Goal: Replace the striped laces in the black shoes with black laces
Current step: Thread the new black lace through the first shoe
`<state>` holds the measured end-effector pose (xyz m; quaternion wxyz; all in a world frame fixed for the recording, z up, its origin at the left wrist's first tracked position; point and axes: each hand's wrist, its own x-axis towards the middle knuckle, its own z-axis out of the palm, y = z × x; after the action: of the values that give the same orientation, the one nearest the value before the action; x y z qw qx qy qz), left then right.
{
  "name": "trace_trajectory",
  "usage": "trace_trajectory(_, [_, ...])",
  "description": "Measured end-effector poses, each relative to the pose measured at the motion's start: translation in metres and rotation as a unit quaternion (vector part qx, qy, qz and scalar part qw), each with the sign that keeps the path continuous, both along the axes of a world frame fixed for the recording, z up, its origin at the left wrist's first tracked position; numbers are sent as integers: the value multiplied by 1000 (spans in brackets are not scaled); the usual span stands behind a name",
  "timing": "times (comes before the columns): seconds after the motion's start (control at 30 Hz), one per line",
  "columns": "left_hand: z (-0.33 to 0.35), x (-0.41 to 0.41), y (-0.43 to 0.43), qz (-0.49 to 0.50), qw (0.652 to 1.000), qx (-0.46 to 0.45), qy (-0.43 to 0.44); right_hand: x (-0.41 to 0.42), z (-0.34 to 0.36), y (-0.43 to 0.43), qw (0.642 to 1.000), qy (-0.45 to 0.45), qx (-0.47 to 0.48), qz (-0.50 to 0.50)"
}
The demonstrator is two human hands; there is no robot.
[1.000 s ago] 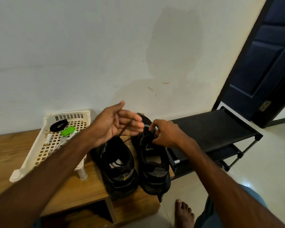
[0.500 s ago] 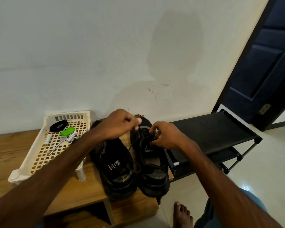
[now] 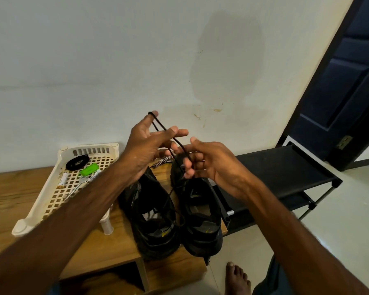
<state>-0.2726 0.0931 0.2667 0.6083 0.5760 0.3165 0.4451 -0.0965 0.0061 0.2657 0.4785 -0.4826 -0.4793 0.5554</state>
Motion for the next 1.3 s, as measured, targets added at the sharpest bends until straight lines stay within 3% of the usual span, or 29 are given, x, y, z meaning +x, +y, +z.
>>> trace_trajectory(0.27, [-15,-23,32,127,989,-65,-33,27,-9,3,982,-136,-31,-124])
trace_trajectory(0.37, [-23,-23,29,162,978,-44,123,34,-10,1,975,-175,-29,-133])
trace_trajectory(0.43, [-28,-18,23,159,963,26,214,35,-10,-1,973,-197,-24,-114])
trace_trajectory(0.5, [-30,-14,15,178,917,136,329,35,-10,-2,973,-204,-29,-104])
trace_trajectory(0.57, [-31,-10,7,225,835,246,437,34,-10,-2,968,-223,-36,-106])
trace_trajectory(0.63, [-31,-6,2,280,786,295,466,34,-11,-1,968,-221,-44,-112])
trace_trajectory(0.77, [-33,2,-6,281,805,338,398,33,-10,0,973,-197,-41,-110])
trace_trajectory(0.93, [-39,22,-19,115,874,384,274,32,-13,-2,962,-239,8,-129])
trace_trajectory(1.07, [-41,33,-25,52,847,445,287,32,-14,-1,968,-197,12,-154])
trace_trajectory(1.3, [-44,30,-18,58,859,429,275,39,-15,-1,973,-163,-23,-159])
